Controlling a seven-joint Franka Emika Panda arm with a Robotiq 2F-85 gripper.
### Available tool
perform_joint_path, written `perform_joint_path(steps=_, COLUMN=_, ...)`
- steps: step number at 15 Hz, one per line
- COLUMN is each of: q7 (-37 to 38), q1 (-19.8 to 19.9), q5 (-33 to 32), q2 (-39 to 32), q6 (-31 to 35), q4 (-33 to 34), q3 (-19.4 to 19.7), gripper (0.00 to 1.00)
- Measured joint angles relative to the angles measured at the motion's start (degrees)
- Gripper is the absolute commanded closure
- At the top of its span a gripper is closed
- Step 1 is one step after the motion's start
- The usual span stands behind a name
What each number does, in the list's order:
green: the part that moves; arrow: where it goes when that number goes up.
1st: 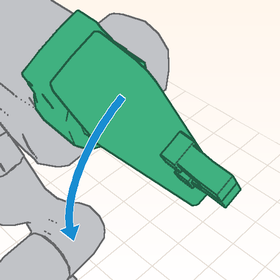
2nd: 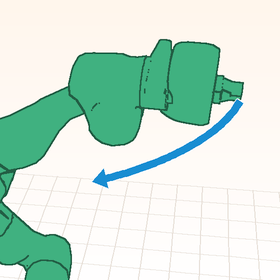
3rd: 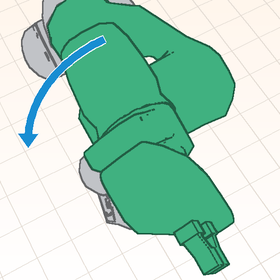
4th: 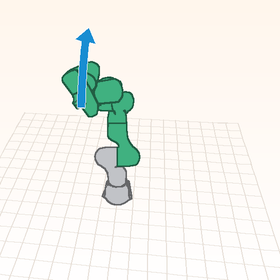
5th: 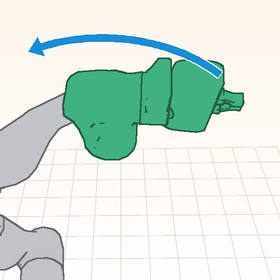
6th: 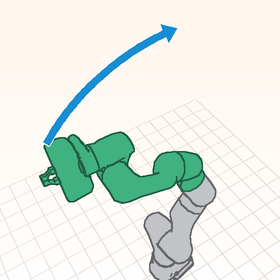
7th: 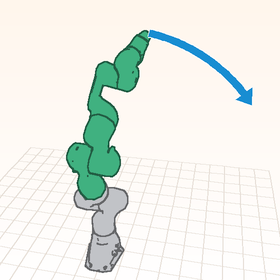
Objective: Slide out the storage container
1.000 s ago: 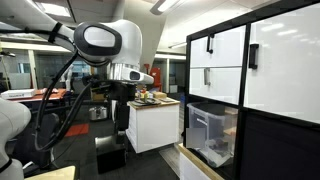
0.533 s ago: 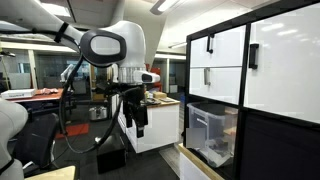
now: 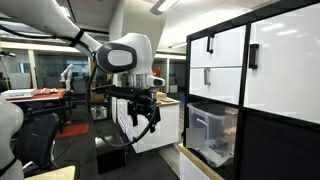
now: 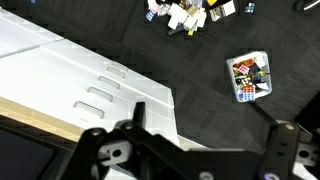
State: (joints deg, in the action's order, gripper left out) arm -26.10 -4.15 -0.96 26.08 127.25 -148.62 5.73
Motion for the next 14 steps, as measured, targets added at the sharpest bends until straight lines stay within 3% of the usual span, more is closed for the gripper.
perform_joint_path(steps=4, q7=-5.4, q1=-1.9, q5=1.6, q2=-3.6, q6=1.2, q4=2.6, q3=0.0, gripper=0.0)
perform_joint_path(steps=14, q7=-6.4, q1=-2.1, q5=1.7, q2=-4.5, q6=1.2, q4=3.4, q3=0.0, gripper=0.0)
